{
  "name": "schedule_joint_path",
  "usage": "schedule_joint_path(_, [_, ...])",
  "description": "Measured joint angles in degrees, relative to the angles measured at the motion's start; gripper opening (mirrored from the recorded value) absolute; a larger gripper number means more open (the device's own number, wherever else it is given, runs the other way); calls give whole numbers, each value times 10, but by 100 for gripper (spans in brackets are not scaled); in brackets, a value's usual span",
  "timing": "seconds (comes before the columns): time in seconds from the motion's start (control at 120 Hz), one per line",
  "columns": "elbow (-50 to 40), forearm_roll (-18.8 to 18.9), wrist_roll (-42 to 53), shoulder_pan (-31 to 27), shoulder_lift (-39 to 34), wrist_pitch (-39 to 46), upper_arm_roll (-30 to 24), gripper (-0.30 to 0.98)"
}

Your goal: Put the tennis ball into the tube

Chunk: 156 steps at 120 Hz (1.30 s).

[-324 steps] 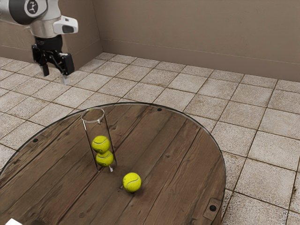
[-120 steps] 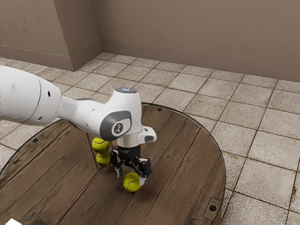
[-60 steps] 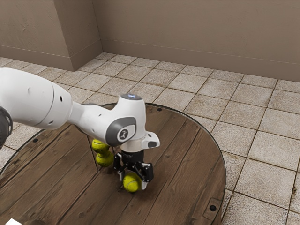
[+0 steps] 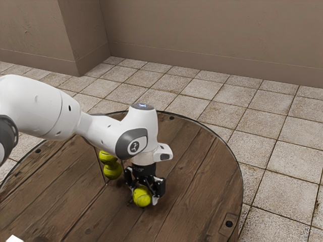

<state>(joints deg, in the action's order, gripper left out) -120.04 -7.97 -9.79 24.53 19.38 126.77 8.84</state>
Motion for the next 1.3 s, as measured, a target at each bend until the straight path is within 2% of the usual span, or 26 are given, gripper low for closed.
schedule_joint_path(0.158, [-1, -2, 1, -1, -1, 1, 0, 43])
schedule_joint_path(0.333, [0, -1, 0, 0, -7, 2, 0, 41])
schedule_joint_path(0.467, [0, 5, -2, 4, -55, -17, 1, 39])
schedule_joint_path(0.533, [9, 24, -4, 10, -84, -38, 3, 38])
schedule_joint_path(0.7, [118, 88, -6, 14, -122, -136, 11, 38])
schedule_joint_path(0.875, [214, 130, -7, 0, -150, -233, 14, 38])
schedule_joint_path(1.0, [239, 138, -4, -43, -155, -278, 13, 38])
schedule_joint_path(1.2, [240, 127, 17, -186, -152, -311, -17, 39])
schedule_joint_path(1.3, [237, 118, 26, -201, -149, -317, -24, 39])
